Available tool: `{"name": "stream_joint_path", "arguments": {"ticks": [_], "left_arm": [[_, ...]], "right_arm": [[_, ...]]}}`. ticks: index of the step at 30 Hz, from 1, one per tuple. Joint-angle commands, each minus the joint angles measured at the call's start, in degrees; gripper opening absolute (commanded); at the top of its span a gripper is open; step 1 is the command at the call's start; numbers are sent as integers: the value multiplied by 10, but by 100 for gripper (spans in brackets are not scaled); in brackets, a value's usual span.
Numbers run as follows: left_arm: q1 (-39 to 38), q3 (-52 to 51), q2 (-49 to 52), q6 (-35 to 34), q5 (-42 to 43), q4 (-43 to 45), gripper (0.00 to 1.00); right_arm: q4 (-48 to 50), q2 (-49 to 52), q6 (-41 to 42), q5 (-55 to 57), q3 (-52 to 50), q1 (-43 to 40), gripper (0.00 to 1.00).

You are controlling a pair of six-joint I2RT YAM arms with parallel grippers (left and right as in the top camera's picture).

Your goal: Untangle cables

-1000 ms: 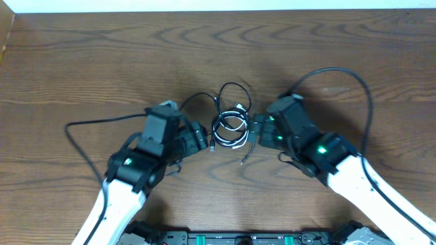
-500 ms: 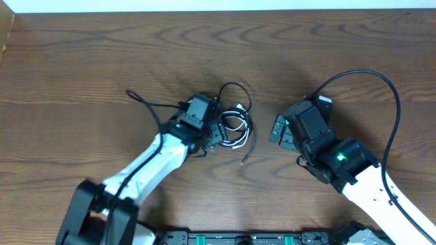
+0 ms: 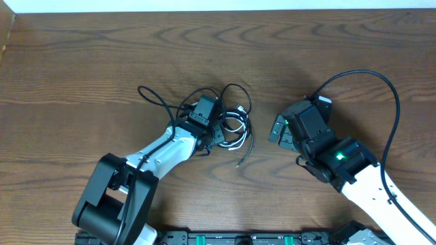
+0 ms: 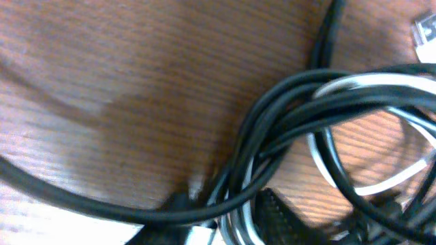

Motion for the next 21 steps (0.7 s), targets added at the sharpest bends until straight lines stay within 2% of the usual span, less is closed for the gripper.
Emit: {"name": "stream_joint_path", "arguments": {"ticks": [1, 2, 4, 9, 15, 21], "left_arm": [[-1, 3, 10, 5, -10, -4, 13], [-1, 3, 10, 5, -10, -4, 8], [-1, 3, 9, 11, -10, -4, 8], [0, 5, -21, 104, -10, -8, 8], [0, 4, -87, 158, -10, -34, 8], [0, 4, -133, 162, -10, -42, 8]], "right_arm": [[0, 13, 7, -9, -1, -2, 99], [0, 17, 7, -10, -1, -2, 99], [-1, 26, 7, -10, -1, -2, 99], [4, 55, 6, -43, -1, -2, 99], [11, 101, 0, -100, -1, -2, 99], [80, 123, -144, -271, -1, -2, 99]]}}
